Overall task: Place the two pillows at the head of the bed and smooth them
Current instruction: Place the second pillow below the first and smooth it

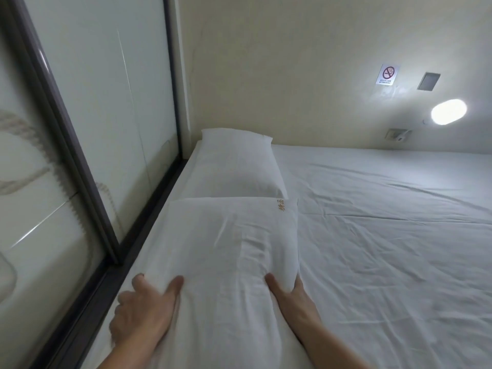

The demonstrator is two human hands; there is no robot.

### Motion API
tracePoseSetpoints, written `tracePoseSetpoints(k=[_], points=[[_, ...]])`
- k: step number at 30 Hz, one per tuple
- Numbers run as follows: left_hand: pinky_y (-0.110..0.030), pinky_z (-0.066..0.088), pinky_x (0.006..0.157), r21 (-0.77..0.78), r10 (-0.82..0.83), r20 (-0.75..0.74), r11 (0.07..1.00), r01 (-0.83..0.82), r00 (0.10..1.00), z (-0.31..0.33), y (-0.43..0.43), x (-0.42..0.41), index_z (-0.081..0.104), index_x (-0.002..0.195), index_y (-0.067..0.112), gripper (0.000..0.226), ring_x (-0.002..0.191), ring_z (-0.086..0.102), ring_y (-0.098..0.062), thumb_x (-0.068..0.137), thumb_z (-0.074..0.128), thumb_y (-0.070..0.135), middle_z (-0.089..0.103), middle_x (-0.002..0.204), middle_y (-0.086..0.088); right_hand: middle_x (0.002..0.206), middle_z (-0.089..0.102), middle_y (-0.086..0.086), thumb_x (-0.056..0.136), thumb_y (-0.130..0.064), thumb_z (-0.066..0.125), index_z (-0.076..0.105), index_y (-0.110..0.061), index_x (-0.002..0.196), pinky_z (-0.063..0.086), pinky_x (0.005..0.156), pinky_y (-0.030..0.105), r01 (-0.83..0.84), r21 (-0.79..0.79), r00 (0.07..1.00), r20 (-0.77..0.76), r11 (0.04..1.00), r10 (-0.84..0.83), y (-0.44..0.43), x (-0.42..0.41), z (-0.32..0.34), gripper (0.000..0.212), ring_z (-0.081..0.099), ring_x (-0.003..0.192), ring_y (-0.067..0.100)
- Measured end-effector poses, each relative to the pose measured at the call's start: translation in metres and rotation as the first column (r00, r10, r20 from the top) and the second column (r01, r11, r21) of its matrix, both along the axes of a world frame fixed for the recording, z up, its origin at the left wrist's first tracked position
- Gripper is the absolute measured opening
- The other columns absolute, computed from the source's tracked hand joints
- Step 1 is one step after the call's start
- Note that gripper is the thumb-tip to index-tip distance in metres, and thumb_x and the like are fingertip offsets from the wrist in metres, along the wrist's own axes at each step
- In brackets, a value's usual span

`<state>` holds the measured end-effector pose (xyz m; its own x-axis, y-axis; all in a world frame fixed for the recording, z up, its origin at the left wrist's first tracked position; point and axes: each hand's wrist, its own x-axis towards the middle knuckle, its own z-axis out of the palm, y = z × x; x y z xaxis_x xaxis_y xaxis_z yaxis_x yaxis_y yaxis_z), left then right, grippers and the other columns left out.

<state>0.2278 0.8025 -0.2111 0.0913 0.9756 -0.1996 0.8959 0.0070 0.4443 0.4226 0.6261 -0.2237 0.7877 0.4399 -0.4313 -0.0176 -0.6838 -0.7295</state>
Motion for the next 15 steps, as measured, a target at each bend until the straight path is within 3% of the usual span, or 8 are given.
tracePoseSetpoints(k=[4,10,15], points=[[-0.049,0.043,0.085,0.084,0.003,0.010,0.996,-0.004,1.000,0.011,0.002,-0.004,0.035,0.137,0.008,0.090,0.108,0.054,-0.044,0.077,0.054,0.071,0.050,0.124,-0.027,0.129,0.062,-0.003,0.070,-0.085,0.047,0.032,-0.038,0.144,0.046,0.097,0.044,0.013,0.025,0.999,0.045,1.000,-0.014,-0.004,-0.001,0.009,0.089,0.059,0.115,0.028],[-0.046,0.043,0.085,0.183,-0.056,-0.023,0.981,0.059,0.998,0.015,0.003,-0.011,0.039,0.134,0.013,0.071,0.108,0.055,-0.041,0.085,0.049,0.064,0.053,0.123,-0.022,0.126,0.064,-0.001,0.060,-0.094,0.043,0.038,-0.040,0.141,0.046,0.098,0.049,0.018,0.037,0.999,0.038,0.999,-0.019,-0.011,-0.004,0.004,0.097,0.061,0.110,0.031],[-0.046,0.040,0.081,0.203,-0.090,-0.006,0.975,0.090,0.996,0.020,0.012,-0.018,0.042,0.129,0.010,0.053,0.107,0.056,-0.043,0.094,0.043,0.050,0.055,0.123,-0.021,0.127,0.063,-0.002,0.066,-0.090,0.045,0.040,-0.038,0.141,0.047,0.098,0.047,0.016,0.057,0.999,0.040,0.998,-0.019,-0.006,-0.016,0.002,0.091,0.061,0.110,0.029]])
